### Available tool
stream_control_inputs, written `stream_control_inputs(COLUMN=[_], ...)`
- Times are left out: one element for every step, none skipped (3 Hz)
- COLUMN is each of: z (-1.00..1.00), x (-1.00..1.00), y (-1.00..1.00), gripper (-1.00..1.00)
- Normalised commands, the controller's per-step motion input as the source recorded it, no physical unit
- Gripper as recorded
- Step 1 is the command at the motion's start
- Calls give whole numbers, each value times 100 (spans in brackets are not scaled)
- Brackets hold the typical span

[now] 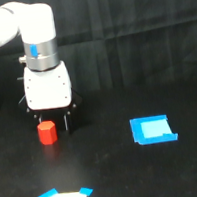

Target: Pick up the red object from the table

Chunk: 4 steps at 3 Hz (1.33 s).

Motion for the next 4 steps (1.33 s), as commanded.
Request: stream_control_inputs(z=[-34,18,36,80], x=[-38,20,46,4], y=[-80,5,16,-93], gripper=[69,-96,-100,-100])
